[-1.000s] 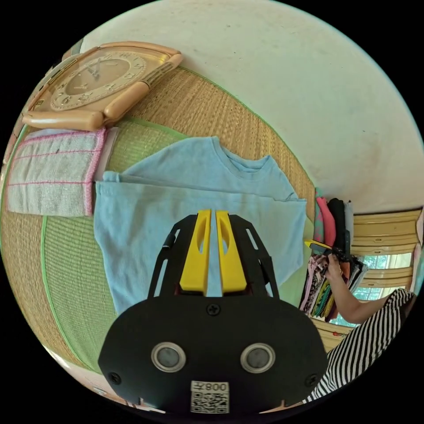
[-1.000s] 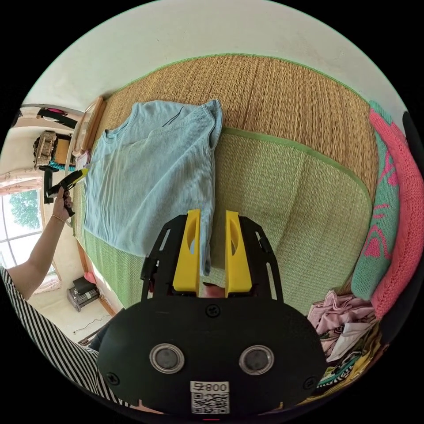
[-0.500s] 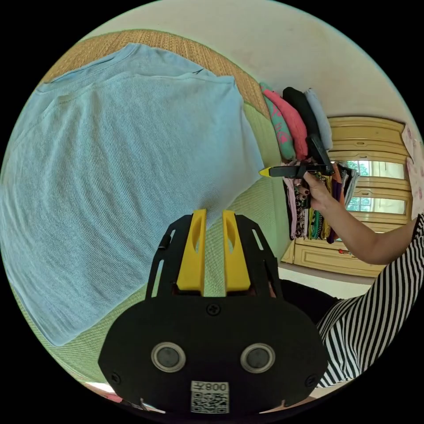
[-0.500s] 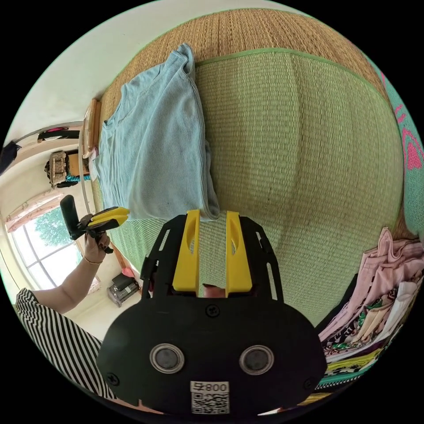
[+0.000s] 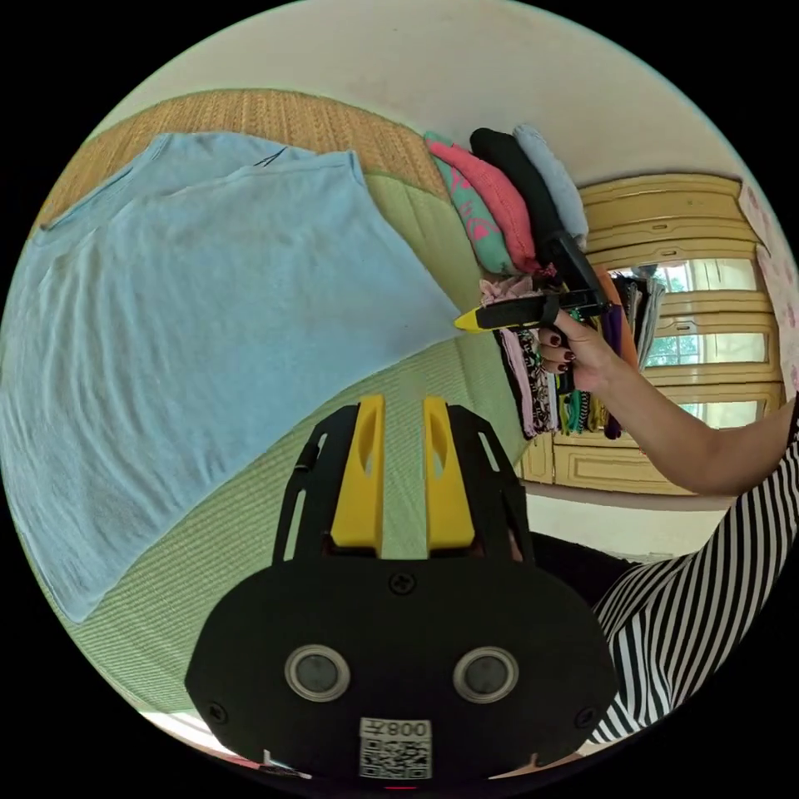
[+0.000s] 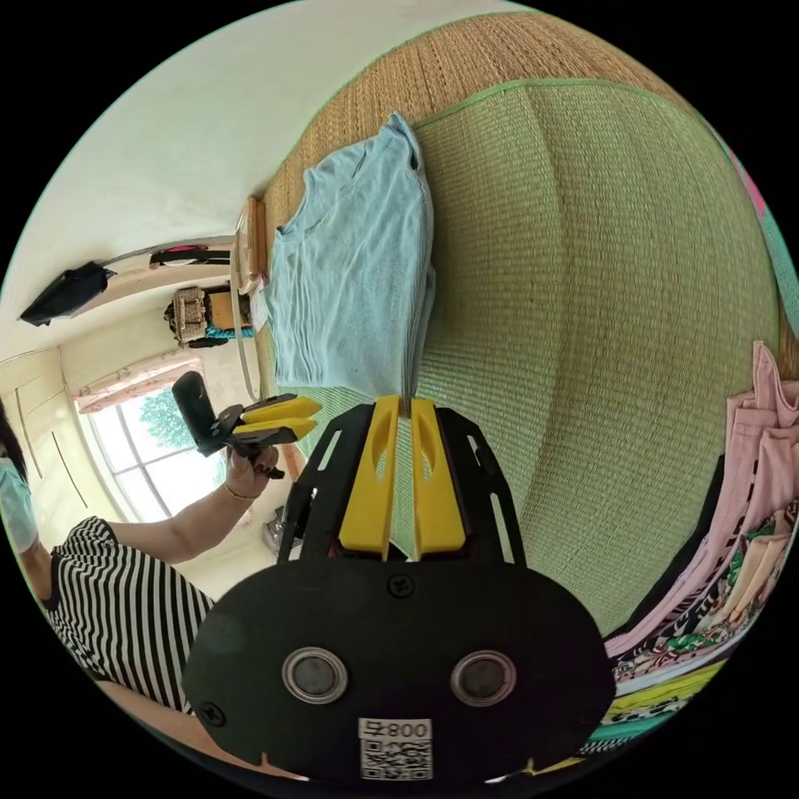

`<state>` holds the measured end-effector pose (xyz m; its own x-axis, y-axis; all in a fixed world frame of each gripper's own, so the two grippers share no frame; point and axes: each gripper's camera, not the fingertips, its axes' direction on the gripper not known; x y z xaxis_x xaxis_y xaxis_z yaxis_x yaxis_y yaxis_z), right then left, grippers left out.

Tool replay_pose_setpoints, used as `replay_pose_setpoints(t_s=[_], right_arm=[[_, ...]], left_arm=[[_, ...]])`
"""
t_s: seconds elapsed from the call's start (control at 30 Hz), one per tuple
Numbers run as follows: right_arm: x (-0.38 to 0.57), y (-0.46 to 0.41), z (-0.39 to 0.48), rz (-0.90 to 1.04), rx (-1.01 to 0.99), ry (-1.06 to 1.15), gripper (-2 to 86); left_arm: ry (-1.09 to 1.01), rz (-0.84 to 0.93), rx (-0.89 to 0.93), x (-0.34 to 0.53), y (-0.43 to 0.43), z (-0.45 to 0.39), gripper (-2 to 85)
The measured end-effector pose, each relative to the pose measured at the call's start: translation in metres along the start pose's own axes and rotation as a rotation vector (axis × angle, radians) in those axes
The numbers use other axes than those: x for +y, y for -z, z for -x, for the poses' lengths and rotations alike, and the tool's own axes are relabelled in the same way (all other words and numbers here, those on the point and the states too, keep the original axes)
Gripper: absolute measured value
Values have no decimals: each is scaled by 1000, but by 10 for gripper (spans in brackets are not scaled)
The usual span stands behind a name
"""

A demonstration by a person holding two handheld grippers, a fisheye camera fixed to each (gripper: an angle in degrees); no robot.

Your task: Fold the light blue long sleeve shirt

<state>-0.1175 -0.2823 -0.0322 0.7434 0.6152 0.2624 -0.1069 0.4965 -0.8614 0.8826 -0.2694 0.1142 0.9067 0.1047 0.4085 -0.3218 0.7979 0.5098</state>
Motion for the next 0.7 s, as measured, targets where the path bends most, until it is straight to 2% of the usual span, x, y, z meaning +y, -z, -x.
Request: replay_pose_setpoints(t_s=[0.2, 0.37, 0.7], right_arm=[[46, 23, 6, 35, -45, 35, 20], [84, 42, 3, 43, -20, 36, 19], [124, 62, -15, 43, -83, 17, 19]], left_arm=[[-198, 28, -130, -6, -49, -122, 105], [-331, 122, -253, 8, -98, -212, 110], [-370, 76, -400, 46, -131, -319, 101]])
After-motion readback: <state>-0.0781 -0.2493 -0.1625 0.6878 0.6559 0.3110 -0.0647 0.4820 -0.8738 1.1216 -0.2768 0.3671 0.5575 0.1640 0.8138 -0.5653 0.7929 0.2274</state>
